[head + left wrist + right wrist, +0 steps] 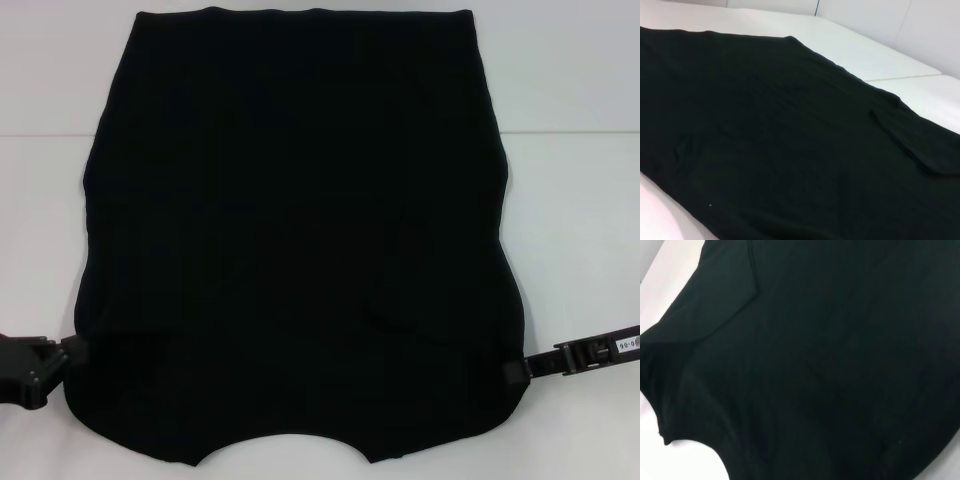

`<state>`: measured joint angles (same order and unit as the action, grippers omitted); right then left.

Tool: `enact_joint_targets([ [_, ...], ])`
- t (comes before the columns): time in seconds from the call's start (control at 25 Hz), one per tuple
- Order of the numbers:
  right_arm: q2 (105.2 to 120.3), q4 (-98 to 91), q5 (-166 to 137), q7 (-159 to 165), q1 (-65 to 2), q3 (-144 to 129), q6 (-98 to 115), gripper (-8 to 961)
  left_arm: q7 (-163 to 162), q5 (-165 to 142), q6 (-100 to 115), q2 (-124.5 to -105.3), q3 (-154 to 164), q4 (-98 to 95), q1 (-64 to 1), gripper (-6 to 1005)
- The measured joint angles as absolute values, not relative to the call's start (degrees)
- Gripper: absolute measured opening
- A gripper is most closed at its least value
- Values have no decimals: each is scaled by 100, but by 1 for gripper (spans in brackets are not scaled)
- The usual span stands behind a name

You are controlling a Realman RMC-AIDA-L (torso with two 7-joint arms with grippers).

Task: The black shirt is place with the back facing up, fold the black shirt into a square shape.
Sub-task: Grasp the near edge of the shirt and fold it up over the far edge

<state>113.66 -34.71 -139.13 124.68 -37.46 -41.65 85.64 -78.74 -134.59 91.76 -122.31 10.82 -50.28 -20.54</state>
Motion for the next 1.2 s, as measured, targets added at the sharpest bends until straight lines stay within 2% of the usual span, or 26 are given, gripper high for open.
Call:
enact_joint_targets([
  [0.2, 11364, -3460, -13913, 12462, -3745, -4168, 8519, 393, -7874, -13456, 9176, -12226, 1081, -5027, -2078, 3],
  [0.4, 11364, -3449, -13903, 12423, -3743, -4171, 8510, 151, -7898, -13441, 9177, -12225, 1081, -5027, -2083, 2],
  [0.64, 11300, -3465, -13869, 12236, -3665, -4073, 8738, 63, -8187, -13389, 9280, -12195, 1080, -5072, -2083, 2],
  [0.88, 11261, -3479, -13860, 11789, -3444, -3805, 9101, 62, -8676, -13402, 9623, -12198, 1081, -5174, -1967, 2],
  [1.2, 11066, -3566, -13862, 11184, -2929, -3221, 9632, 63, -8765, -13438, 10408, -12225, 923, -5222, -1688, 2],
])
